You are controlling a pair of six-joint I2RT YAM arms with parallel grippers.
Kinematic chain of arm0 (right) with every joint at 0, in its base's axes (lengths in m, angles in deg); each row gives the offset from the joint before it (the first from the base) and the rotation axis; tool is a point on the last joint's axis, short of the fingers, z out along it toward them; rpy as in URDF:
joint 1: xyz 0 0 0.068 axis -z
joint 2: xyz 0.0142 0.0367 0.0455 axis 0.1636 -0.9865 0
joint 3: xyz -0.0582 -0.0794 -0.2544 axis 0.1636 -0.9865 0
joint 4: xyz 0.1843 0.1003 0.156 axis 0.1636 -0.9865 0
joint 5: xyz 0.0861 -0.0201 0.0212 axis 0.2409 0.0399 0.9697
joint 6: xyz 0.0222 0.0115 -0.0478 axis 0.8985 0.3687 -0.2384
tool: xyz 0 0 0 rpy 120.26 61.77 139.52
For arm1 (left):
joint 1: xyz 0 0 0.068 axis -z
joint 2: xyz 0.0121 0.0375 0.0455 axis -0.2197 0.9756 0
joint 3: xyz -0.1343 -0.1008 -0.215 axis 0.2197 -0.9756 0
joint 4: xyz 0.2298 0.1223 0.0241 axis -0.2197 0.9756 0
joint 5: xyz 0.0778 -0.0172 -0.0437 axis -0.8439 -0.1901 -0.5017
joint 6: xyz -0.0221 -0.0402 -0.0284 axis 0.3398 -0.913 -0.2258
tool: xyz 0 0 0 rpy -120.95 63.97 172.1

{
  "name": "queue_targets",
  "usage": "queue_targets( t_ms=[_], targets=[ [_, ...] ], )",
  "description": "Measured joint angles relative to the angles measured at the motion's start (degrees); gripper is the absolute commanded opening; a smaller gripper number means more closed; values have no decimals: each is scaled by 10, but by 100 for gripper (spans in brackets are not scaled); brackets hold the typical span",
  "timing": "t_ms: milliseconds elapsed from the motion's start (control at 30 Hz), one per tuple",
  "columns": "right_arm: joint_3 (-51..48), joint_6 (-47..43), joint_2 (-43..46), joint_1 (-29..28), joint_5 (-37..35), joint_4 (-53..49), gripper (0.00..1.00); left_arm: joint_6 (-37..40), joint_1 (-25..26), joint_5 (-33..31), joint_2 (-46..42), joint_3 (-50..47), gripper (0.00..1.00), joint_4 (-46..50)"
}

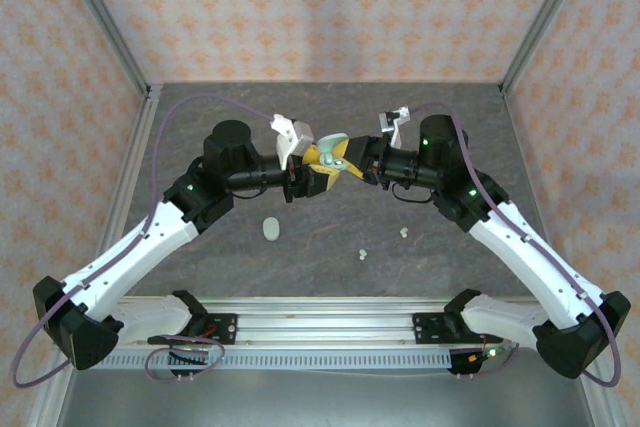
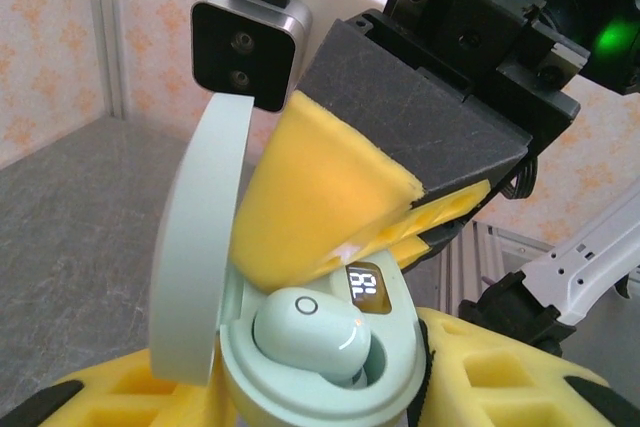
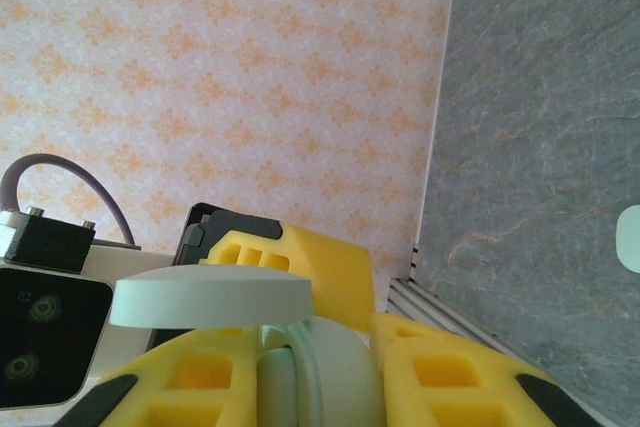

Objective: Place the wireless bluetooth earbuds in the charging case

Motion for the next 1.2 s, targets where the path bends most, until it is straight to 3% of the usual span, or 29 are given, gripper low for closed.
queue_targets(
  t_ms=[200, 400, 600, 833, 1200],
  targets=[
    [-1, 6, 0, -2, 8, 12, 24, 0, 2, 5, 8, 2, 47, -16],
    [-3, 10, 0, -1, 8, 17, 25, 0, 2, 5, 9, 2, 34, -19],
    [-3, 3, 0, -1, 10, 17, 45, 0, 2, 5, 9, 2, 31, -18],
    [7, -19, 1, 0, 7, -20, 61, 1, 2, 6, 9, 2, 29, -19],
    [38, -44, 41, 26, 8, -68, 65, 0, 3, 1, -8, -3, 28, -22]
  ],
)
